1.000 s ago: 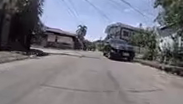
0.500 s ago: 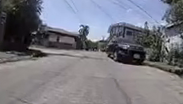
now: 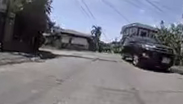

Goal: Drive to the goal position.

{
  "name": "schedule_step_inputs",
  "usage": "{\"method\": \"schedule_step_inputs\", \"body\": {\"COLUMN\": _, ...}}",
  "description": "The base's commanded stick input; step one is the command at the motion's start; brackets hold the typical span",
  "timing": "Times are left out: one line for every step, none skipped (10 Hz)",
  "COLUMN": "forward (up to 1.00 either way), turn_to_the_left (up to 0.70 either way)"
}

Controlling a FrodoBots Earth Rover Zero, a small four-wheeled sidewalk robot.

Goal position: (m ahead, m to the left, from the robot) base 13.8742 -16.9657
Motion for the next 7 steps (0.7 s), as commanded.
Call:
{"method": "schedule_step_inputs", "body": {"forward": 1.0, "turn_to_the_left": 0.03}}
{"method": "schedule_step_inputs", "body": {"forward": 1.0, "turn_to_the_left": 0.03}}
{"method": "schedule_step_inputs", "body": {"forward": 1.0, "turn_to_the_left": 0.03}}
{"method": "schedule_step_inputs", "body": {"forward": 1.0, "turn_to_the_left": 0.03}}
{"method": "schedule_step_inputs", "body": {"forward": 1.0, "turn_to_the_left": 0.03}}
{"method": "schedule_step_inputs", "body": {"forward": 1.0, "turn_to_the_left": -0.37}}
{"method": "schedule_step_inputs", "body": {"forward": 1.0, "turn_to_the_left": -0.24}}
